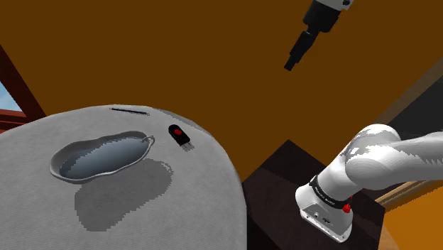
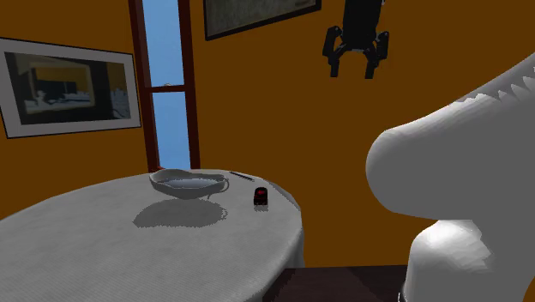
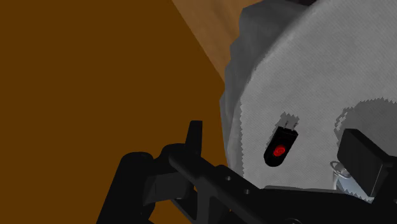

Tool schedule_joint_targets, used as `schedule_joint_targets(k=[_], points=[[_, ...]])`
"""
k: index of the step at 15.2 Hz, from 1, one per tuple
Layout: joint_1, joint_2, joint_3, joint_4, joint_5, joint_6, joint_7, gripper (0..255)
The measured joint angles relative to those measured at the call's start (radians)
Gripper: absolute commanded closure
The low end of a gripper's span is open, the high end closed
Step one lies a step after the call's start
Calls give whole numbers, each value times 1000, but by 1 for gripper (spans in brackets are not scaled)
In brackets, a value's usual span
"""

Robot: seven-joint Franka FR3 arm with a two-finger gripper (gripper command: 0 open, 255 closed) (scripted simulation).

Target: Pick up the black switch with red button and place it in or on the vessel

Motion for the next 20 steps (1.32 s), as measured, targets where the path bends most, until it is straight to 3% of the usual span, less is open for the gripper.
schedule_joint_targets(k=[3, 8, 15, 20], points=[[2, 15, 19, -23, 7, 39, 19, 0], [13, 77, 95, -103, 32, 188, 94, 0], [14, 263, 212, -142, 42, 421, 216, 0], [-3, 429, 291, -135, 9, 581, 313, 0]])
